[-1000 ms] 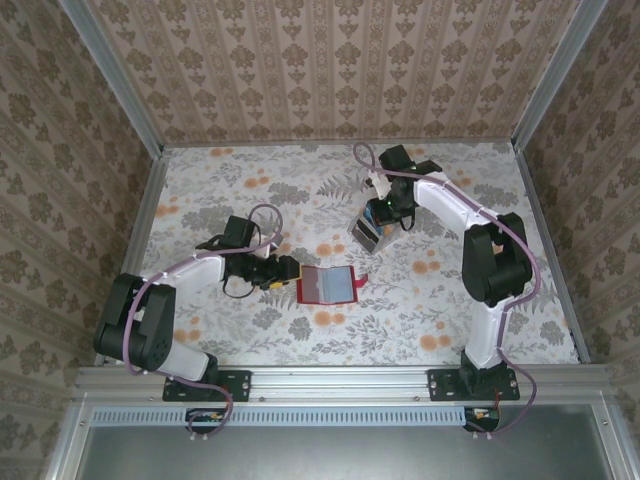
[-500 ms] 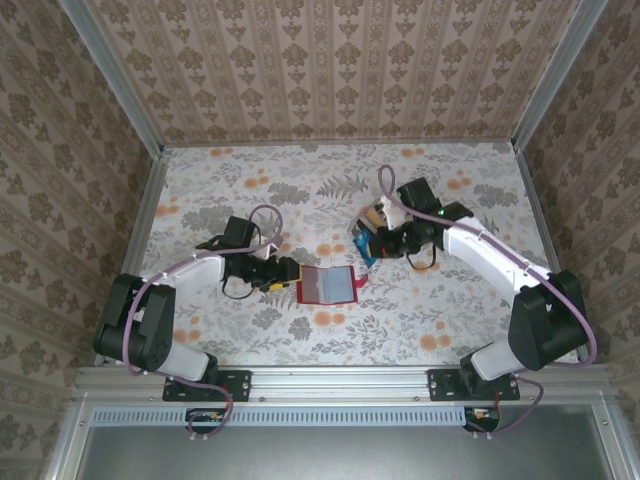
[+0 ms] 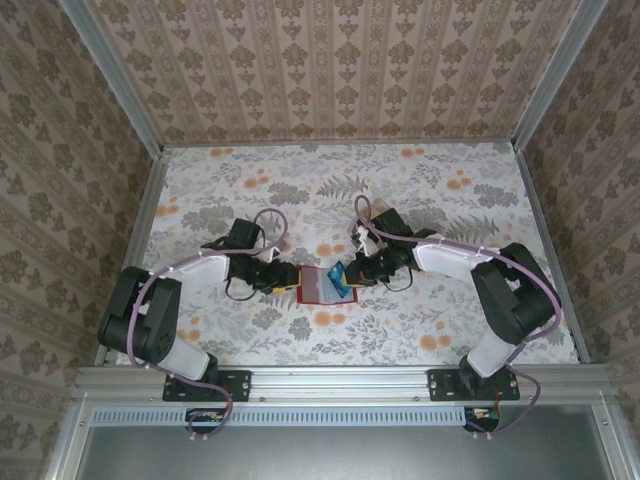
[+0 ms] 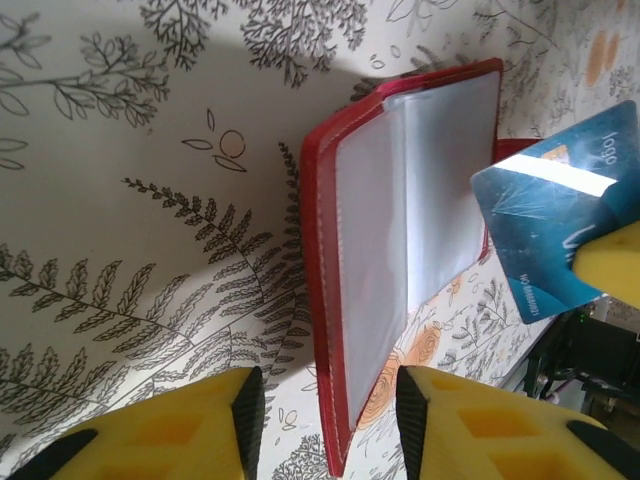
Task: Put the credit cards into the card holder
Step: Insert the credit card into the card slot.
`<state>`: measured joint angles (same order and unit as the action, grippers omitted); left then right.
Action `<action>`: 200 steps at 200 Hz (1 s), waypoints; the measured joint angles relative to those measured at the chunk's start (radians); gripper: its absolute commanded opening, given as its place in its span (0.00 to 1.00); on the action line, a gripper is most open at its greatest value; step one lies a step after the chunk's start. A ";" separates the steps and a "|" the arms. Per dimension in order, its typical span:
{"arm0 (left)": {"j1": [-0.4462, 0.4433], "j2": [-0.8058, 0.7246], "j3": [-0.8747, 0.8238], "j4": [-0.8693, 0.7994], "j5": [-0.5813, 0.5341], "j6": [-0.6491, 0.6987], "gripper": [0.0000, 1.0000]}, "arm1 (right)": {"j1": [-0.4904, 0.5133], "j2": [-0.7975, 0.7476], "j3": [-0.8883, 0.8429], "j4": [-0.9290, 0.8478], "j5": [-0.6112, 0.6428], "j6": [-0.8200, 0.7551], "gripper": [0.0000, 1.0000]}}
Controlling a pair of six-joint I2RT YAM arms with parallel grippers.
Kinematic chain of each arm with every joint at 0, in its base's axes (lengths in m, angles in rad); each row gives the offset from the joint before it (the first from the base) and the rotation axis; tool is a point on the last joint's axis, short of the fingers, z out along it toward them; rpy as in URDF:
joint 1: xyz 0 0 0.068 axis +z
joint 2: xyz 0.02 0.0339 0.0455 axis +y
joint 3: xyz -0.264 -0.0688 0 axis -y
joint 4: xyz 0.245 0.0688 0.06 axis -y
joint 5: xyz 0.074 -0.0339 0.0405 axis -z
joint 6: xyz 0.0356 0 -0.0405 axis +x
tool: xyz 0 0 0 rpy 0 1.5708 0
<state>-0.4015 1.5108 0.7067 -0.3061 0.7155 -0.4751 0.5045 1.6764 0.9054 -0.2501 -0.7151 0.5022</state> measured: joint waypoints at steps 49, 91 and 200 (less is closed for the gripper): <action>-0.024 0.055 0.002 0.004 -0.006 0.001 0.24 | 0.000 0.058 -0.020 0.067 -0.018 0.023 0.00; -0.024 0.080 0.008 0.003 -0.015 0.002 0.15 | 0.000 0.084 -0.026 0.126 -0.038 0.034 0.00; -0.023 0.106 0.021 -0.010 -0.056 0.024 0.08 | -0.001 0.138 -0.050 0.240 -0.103 0.061 0.00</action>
<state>-0.4248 1.6169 0.7277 -0.3157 0.6598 -0.4515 0.5037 1.8149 0.8555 -0.0097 -0.8177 0.5629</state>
